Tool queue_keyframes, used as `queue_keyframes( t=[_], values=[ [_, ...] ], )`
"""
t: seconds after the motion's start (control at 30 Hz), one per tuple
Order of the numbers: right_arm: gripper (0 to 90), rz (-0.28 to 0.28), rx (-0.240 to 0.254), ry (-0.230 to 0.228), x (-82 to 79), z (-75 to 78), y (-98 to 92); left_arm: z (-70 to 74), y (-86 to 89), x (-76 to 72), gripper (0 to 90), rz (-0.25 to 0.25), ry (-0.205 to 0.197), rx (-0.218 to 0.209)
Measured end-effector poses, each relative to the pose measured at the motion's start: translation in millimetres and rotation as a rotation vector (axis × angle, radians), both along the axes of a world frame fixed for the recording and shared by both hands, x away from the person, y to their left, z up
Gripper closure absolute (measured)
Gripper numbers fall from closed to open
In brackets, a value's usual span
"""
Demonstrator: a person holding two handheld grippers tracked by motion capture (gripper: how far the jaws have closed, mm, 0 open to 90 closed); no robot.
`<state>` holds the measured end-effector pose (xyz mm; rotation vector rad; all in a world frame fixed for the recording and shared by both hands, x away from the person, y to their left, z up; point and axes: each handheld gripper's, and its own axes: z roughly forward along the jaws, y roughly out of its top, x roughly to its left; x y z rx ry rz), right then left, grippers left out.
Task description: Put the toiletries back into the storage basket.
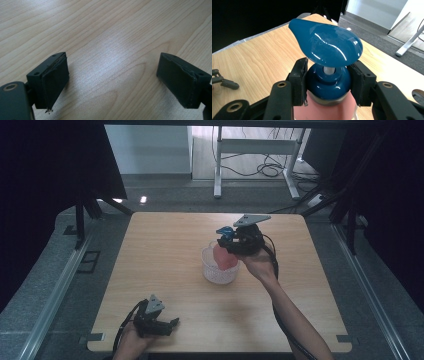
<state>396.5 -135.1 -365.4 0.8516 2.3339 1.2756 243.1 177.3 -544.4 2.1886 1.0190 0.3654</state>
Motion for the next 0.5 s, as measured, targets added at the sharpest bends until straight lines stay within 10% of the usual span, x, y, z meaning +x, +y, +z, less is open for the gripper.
queue_keyframes(
  t=[0.5],
  values=[
    [52.6, 0.003, -0.02, 0.037, 8.3, -21.6, 10.4, 0.3, 0.4, 0.1, 10.4, -0.005, 0.001, 0.006]
  ],
)
